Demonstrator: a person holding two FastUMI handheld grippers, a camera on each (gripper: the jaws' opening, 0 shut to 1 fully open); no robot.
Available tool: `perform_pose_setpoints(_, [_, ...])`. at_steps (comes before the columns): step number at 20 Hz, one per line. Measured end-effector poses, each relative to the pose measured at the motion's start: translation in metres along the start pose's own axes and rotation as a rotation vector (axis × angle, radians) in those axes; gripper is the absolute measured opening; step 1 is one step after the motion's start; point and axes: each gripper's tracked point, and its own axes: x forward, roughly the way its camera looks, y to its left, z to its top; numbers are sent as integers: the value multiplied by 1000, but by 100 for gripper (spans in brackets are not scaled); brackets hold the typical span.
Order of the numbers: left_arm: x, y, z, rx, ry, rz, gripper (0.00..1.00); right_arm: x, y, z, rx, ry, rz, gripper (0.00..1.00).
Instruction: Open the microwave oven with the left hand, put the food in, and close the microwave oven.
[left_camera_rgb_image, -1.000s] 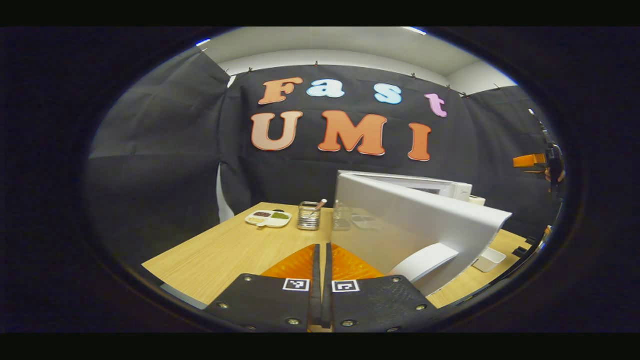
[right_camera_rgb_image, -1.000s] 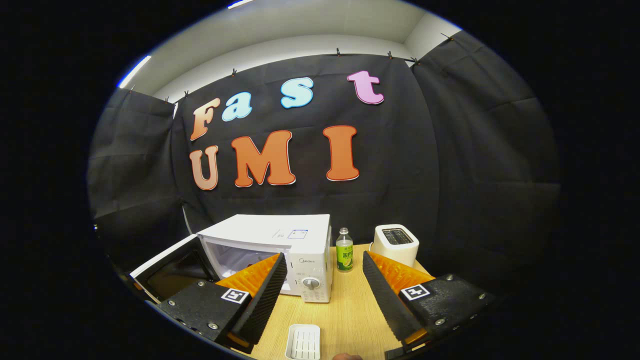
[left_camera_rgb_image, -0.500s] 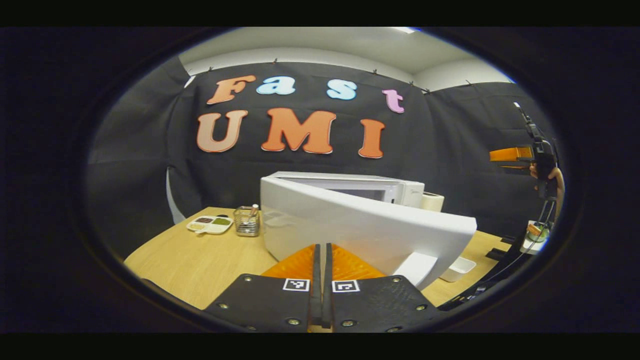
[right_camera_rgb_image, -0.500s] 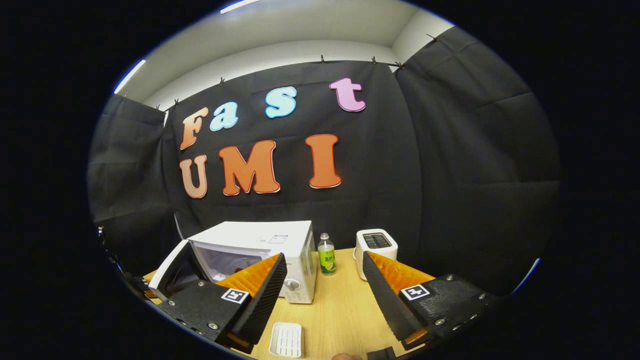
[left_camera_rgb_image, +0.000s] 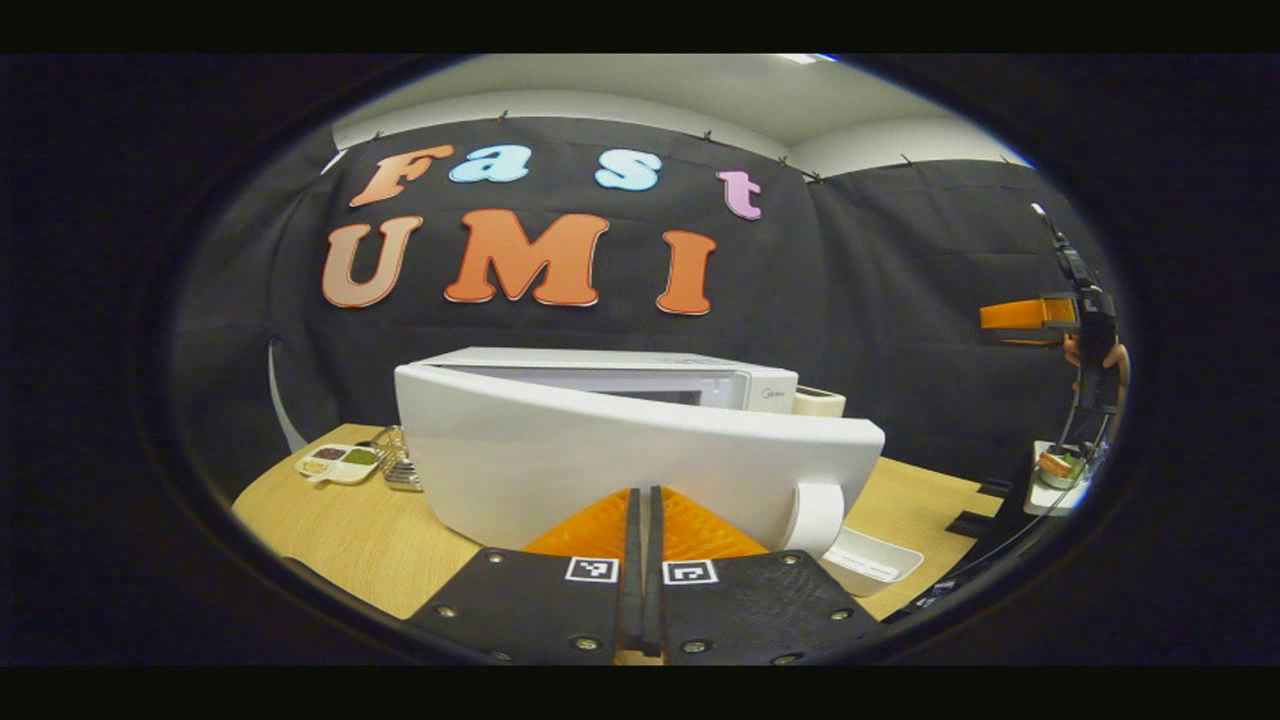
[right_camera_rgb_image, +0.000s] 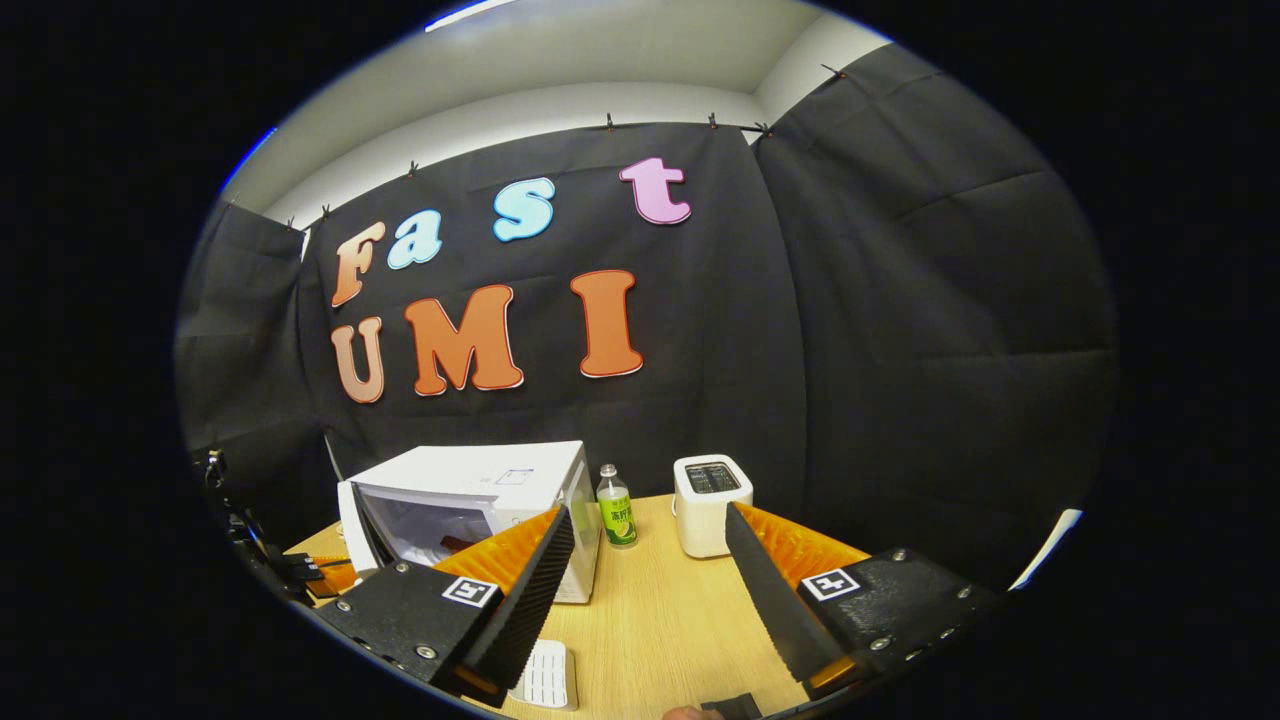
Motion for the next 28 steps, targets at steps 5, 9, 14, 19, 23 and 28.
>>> perform_pose_setpoints(5, [46, -2, -1, -14, 6, 35, 1, -1, -16, 1, 2, -5, -28, 94])
perform_pose_setpoints(9, [81, 1, 6, -21, -18, 88, 1, 1, -27, -3, 15, 3, -52, 94])
perform_pose_setpoints(14, [116, 5, 13, 53, -30, 163, 1, 2, -38, -3, 13, 8, -75, 94])
perform_pose_setpoints(19, [131, 10, 7, 95, -15, 240, 2, 4, -47, -4, 9, 9, -95, 94])
perform_pose_setpoints(23, [138, 7, 6, 112, -18, 269, 2, 8, -50, -8, 6, 22, -106, 94])
perform_pose_setpoints(28, [132, 0, 4, -3, 59, 169, 0, 9, -43, -8, 13, 26, -93, 94])
